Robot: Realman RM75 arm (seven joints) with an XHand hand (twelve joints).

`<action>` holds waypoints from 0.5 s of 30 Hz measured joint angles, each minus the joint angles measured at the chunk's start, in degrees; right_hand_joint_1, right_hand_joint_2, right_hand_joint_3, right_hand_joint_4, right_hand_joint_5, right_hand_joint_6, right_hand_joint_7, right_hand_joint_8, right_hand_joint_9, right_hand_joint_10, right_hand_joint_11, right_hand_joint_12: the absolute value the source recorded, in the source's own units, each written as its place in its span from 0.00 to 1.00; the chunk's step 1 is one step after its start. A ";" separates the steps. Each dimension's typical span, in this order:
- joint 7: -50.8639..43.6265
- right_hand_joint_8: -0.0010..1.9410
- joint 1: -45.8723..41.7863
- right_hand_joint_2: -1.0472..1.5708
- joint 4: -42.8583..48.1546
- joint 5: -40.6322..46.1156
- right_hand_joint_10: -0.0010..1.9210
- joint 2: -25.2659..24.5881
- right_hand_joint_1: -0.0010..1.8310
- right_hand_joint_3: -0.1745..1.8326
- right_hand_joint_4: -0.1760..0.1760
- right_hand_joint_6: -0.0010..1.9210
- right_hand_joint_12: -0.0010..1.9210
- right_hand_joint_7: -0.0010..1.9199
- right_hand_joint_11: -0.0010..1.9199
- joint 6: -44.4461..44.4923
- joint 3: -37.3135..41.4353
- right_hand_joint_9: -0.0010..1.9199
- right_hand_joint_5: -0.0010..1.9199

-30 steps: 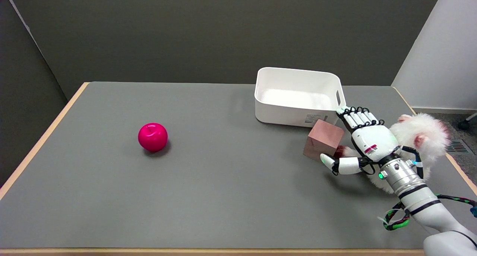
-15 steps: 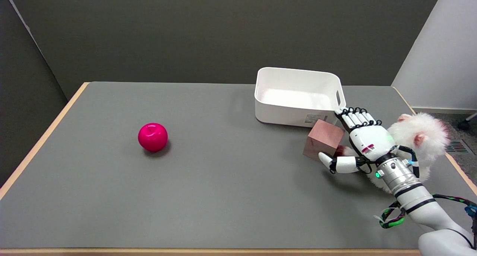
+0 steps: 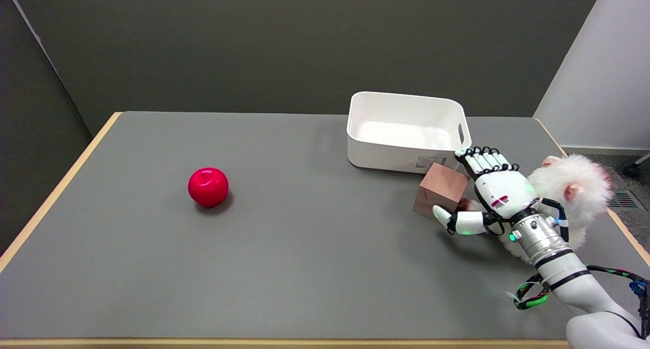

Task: Pick up wooden cube.

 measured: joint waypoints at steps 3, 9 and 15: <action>-0.65 0.19 -0.34 0.59 0.52 0.32 0.29 -0.13 0.13 0.52 0.07 0.21 0.57 0.04 0.00 0.09 0.11 0.00 0.04; -3.20 0.19 -1.50 0.59 2.39 1.63 0.30 -0.33 0.13 0.52 0.07 0.21 0.57 0.05 0.00 1.39 0.32 0.00 0.04; -5.22 0.19 -2.28 0.60 3.85 3.33 0.32 -0.44 0.15 0.51 0.06 0.21 0.59 0.06 0.00 2.34 0.32 0.00 0.04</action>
